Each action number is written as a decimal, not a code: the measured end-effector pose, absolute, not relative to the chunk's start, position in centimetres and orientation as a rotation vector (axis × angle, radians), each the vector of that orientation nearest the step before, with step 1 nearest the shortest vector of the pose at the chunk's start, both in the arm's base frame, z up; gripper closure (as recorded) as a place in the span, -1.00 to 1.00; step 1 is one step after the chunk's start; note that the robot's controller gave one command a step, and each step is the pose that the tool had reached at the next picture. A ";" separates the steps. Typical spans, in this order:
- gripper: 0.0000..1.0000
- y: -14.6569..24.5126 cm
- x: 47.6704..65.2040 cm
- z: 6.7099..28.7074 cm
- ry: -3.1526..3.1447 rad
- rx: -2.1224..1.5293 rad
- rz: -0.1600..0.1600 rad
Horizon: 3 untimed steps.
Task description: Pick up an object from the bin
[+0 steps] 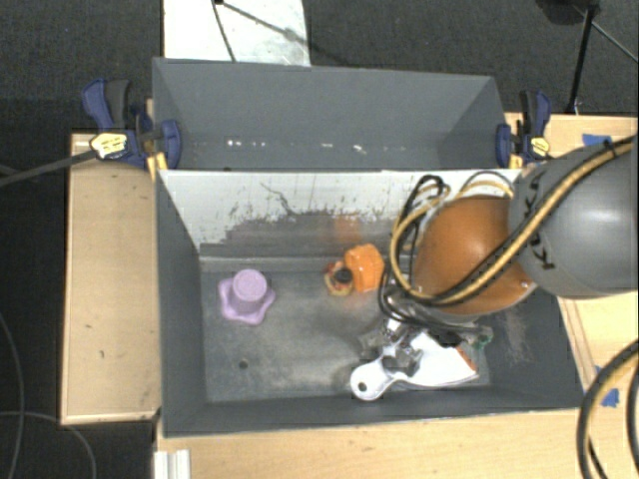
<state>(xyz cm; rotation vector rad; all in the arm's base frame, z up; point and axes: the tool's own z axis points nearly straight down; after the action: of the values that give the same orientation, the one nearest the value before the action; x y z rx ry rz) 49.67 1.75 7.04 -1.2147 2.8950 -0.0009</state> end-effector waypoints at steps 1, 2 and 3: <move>1.00 1.8 49.7 7.0 2.895 -1.215 -0.001; 1.00 1.8 49.5 7.5 2.898 -1.217 0.003; 1.00 1.8 49.4 9.7 2.904 -1.215 0.006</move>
Offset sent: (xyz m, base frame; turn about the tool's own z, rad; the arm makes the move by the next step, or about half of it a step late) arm 0.0003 -0.0001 0.0908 0.0000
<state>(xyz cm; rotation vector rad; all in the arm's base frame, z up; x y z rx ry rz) 49.40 1.82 9.69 -1.2148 2.9037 0.0063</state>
